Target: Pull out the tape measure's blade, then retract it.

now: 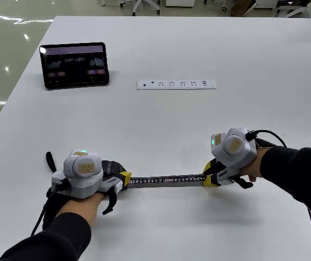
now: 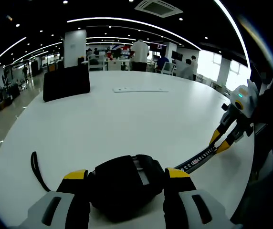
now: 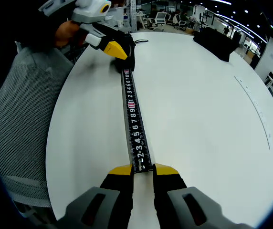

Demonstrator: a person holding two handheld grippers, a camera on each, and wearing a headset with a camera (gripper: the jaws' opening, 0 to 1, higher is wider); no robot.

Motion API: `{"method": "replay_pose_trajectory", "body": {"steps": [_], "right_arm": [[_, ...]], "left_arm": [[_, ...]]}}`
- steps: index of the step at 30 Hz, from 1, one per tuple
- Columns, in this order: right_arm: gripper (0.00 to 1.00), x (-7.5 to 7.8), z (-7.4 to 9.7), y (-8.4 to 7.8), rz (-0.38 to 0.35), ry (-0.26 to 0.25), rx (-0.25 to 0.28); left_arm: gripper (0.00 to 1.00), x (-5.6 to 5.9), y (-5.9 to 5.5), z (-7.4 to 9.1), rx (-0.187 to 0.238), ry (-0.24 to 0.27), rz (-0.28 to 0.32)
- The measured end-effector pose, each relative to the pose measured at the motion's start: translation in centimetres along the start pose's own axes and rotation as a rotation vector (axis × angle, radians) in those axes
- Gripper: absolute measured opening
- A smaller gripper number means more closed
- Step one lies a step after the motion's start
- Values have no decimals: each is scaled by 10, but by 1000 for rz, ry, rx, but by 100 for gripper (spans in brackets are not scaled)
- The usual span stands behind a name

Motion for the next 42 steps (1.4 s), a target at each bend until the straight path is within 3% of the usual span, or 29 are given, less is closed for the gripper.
{"method": "replay_pose_trajectory", "body": {"steps": [14, 42], "right_arm": [[11, -1, -3, 6, 8, 6, 21], [11, -3, -16, 27, 1, 2, 59]], "left_arm": [[57, -4, 1, 0, 10, -28, 30], [58, -3, 1, 0, 13, -35, 20]]}}
Point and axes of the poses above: the centre of the closed fingertips' face, and the gripper's own axes: z roughly backward along the fingers, x roughly to its right, y roughly out of its top, the point moved 5 cm from there along z, roughly backward along the fingers, and after that the axes turned 3 degrees about y, right-handed, at the moved point
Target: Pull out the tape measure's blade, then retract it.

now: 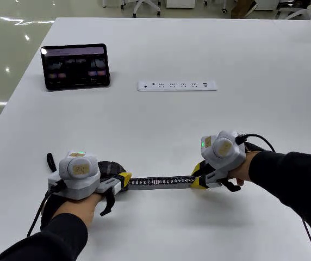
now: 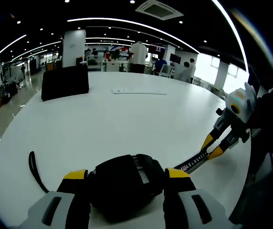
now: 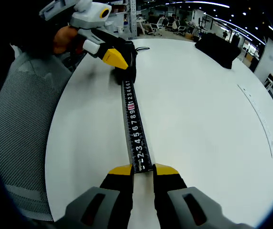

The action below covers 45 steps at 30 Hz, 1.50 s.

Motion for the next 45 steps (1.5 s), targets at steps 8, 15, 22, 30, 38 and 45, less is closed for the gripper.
{"method": "replay_pose_trajectory", "body": {"steps": [8, 15, 22, 30, 38, 45], "right_arm": [[11, -1, -4, 6, -7, 4, 7], [11, -2, -5, 7, -19, 0, 13], [12, -3, -7, 10, -9, 8, 24], [11, -3, -12, 16, 18, 17, 27], [11, -5, -17, 24, 22, 19, 38], [11, -6, -22, 31, 24, 21, 51]], "left_arm": [[58, 0, 0, 0, -2, -3, -3], [58, 0, 0, 0, -2, -2, -4], [58, -1, 0, 0, -1, -6, -6], [58, 0, -1, 0, 0, -7, -7], [58, 0, 0, 0, 1, -8, -5], [58, 0, -1, 0, 1, -10, -5]]}}
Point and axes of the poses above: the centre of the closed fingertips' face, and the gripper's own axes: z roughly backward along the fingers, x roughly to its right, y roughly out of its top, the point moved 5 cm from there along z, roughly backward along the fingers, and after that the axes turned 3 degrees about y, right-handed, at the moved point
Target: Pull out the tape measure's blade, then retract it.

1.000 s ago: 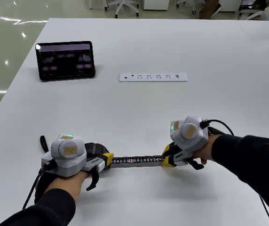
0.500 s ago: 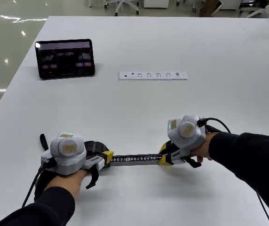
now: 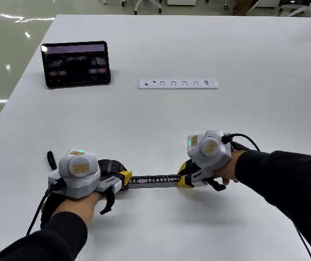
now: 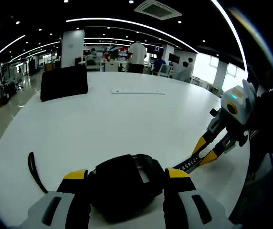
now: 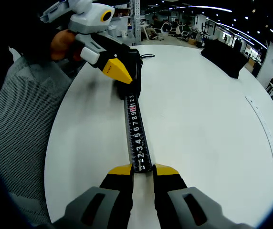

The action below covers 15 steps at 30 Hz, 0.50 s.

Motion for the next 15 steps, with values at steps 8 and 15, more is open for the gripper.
{"method": "replay_pose_trajectory", "body": {"steps": [8, 15], "right_arm": [[11, 0, -3, 6, -4, 2, 2], [11, -1, -8, 12, 0, 2, 4]], "left_arm": [[58, 0, 1, -1, 2, 0, 6], [58, 0, 0, -1, 2, -1, 6]]}}
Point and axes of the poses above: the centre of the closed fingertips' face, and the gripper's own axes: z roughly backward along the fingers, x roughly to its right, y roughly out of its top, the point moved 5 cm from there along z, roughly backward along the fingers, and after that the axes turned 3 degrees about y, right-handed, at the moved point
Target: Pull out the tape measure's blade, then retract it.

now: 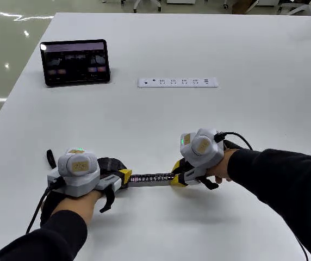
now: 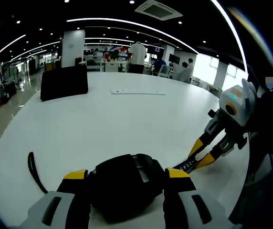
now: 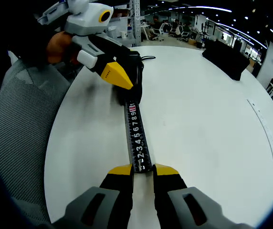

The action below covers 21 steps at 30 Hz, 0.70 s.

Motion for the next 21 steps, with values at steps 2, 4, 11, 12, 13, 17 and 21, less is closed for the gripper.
{"method": "replay_pose_trajectory", "body": {"steps": [2, 4, 11, 12, 13, 17, 21], "right_arm": [[11, -1, -2, 2, -1, -1, 3], [11, -1, -3, 3, -5, -1, 7], [11, -2, -8, 9, -6, -6, 28], [11, -2, -9, 10, -7, -4, 28], [11, -2, -10, 11, -5, -3, 30], [11, -4, -13, 14, -7, -2, 33], [11, -4, -15, 16, -8, -1, 36]], "left_arm": [[58, 0, 0, 0, 2, 0, -1], [58, 0, 0, 0, 3, 0, 0], [58, 0, 0, 0, 2, -1, -1], [58, 1, 0, 0, 2, -1, -1], [58, 1, 0, 0, 1, -2, -1], [58, 1, 0, 1, 1, -2, -2], [58, 1, 0, 1, 1, -2, -2]]}}
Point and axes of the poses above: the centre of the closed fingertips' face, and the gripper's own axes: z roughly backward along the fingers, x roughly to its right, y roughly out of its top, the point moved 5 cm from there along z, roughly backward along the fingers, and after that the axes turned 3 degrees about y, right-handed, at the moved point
